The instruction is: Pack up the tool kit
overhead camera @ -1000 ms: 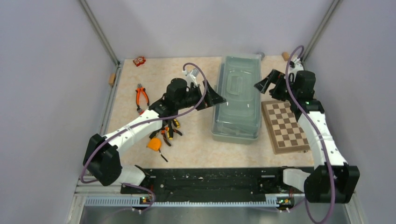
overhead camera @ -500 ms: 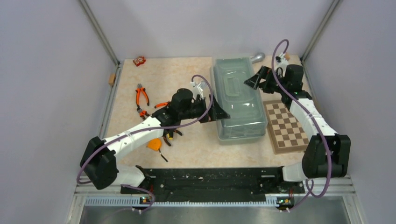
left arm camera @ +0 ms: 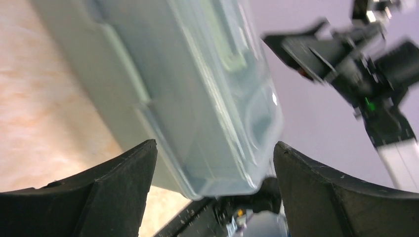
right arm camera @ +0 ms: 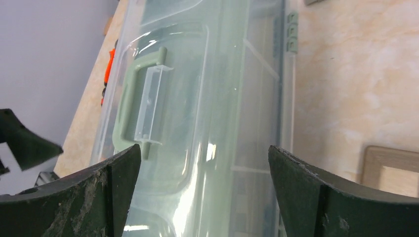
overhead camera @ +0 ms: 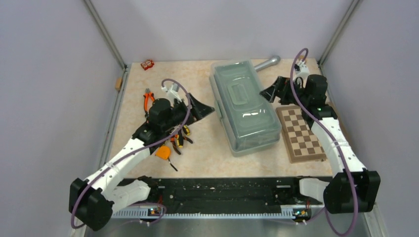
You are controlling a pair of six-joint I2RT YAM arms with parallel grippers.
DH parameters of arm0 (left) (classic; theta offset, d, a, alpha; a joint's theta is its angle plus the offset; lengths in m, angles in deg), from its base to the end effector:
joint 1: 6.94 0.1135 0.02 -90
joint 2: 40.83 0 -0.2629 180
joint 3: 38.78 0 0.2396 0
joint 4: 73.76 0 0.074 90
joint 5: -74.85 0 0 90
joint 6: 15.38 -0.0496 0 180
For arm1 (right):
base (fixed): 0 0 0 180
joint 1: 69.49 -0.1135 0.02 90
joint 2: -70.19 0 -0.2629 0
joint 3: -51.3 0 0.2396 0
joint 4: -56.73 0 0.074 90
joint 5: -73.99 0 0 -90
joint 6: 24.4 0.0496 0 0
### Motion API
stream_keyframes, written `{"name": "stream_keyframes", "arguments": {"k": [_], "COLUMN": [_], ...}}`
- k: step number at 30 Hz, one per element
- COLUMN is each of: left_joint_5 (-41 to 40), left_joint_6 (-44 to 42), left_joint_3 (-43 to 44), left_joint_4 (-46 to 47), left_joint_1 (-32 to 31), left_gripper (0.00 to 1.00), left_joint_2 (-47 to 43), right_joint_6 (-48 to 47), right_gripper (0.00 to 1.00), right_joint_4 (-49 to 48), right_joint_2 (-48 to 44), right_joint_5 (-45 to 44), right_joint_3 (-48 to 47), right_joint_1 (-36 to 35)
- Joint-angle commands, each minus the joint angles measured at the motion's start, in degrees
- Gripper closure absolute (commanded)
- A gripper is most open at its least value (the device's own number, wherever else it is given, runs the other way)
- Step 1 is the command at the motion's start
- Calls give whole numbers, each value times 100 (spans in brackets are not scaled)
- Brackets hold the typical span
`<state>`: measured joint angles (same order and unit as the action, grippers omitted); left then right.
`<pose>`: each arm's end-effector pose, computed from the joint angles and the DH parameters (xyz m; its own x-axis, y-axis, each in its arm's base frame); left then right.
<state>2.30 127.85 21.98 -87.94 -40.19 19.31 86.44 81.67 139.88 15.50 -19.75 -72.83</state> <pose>0.1981 -0.1477 0.3156 -0.7317 -0.4341 -0.5256 0.3020 0.4849 -0.8208 0.2729 0.0419 0.3192 -0.5610 0.2711 -0.7822 -0.3513 0.7776 0.5215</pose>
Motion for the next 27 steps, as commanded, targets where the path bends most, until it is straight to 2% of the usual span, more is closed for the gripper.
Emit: {"name": "stream_keyframes", "arguments": {"k": [1, 5, 11, 14, 18, 21, 27], "left_joint_5": [361, 909, 1347, 1895, 2226, 2145, 2216], "left_joint_6": [320, 519, 680, 870, 1622, 2264, 2969], "left_joint_3": [-490, -665, -729, -611, -622, -779, -804], "left_joint_4": [768, 1561, 2853, 3647, 5137, 6425, 7761], "left_joint_1": [792, 1135, 1349, 1387, 1422, 1427, 1419], "left_gripper": [8, 8, 8, 7, 8, 8, 9], "left_joint_2": [11, 612, 1654, 2353, 3418, 4015, 4764], "right_joint_6": [-224, -151, -415, -422, -418, -405, -430], "right_gripper": [1, 1, 1, 1, 3, 5, 7], "right_joint_4": [-96, -75, 431, 480, 501, 504, 602], "right_joint_2": [-702, -841, -527, -296, 3, 234, 584], "right_joint_5": [-180, 42, -320, -384, -419, -423, -395], "right_joint_3": [134, 136, -102, -208, -366, -474, -662], "right_joint_1": [230, 194, -87, -204, -341, -403, -522]}}
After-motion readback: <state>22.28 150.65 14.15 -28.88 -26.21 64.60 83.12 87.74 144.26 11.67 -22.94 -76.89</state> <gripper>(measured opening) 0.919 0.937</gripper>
